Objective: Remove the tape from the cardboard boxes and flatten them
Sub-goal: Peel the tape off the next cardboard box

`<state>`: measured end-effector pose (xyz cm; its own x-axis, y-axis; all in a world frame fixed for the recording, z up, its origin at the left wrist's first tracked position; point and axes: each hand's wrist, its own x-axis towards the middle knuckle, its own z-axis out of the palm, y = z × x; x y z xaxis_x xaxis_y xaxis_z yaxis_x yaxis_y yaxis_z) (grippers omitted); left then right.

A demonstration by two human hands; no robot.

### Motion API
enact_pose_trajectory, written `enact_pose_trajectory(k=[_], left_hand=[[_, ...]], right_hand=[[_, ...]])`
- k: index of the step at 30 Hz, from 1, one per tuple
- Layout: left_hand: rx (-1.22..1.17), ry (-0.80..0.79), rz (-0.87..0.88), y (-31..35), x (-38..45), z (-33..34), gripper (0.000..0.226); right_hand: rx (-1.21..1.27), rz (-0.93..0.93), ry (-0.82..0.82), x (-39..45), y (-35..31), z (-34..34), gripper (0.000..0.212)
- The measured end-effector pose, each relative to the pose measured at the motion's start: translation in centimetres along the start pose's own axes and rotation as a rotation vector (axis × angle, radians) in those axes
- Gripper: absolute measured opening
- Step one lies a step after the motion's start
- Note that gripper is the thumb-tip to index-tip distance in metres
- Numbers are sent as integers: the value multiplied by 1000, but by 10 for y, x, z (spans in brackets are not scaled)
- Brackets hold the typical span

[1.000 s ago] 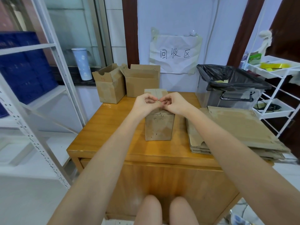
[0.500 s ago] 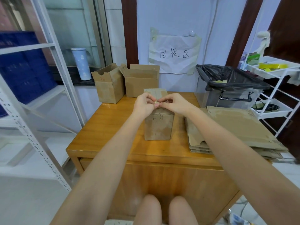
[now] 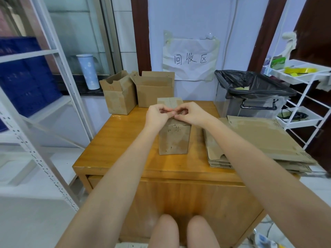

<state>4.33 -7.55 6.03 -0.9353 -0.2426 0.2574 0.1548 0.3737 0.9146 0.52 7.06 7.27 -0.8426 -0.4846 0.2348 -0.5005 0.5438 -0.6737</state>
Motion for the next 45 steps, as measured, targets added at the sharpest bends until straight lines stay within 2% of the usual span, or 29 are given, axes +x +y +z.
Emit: enact_pose_trajectory(k=[3,6,9,12,14,24,27,31,33,36,41,45], left_hand=[[33,-8,60,1,-3,-1,11],[230,-37,134,-4,-7,2,33],[394,-51,143,-7,-16,6,58],[558,-31,141,-7,-20,4,67],[585,-72,90,-6,-18,-2,71],[359,-275,-48,-2,-4,-42,67],[369,-339,-54,-3,1,-54,66],[399,-437,-58,-4,8,-77,64],[436,-471,-58,-4,10,-88,61],[512,-420,-27,-5,13,-99,58],[647,-198,13,-8,3,-90,54],[743,-44,39,-10,-6,-69,35]], right_hand=[[7,-13,38,0,-1,3,22],[-10,9,57,3,0,6,18],[-53,40,63,6,-1,6,17],[-88,49,46,7,-7,3,17],[-107,66,14,9,-13,2,17],[-341,-13,-55,8,-44,14,12],[-480,-41,-49,11,-53,19,18],[-536,-30,-11,16,-66,28,16],[-559,-34,-27,19,-74,32,22],[-537,-32,-61,24,-85,39,21],[-385,30,-57,27,-90,43,11],[38,194,-39,25,-81,42,23]])
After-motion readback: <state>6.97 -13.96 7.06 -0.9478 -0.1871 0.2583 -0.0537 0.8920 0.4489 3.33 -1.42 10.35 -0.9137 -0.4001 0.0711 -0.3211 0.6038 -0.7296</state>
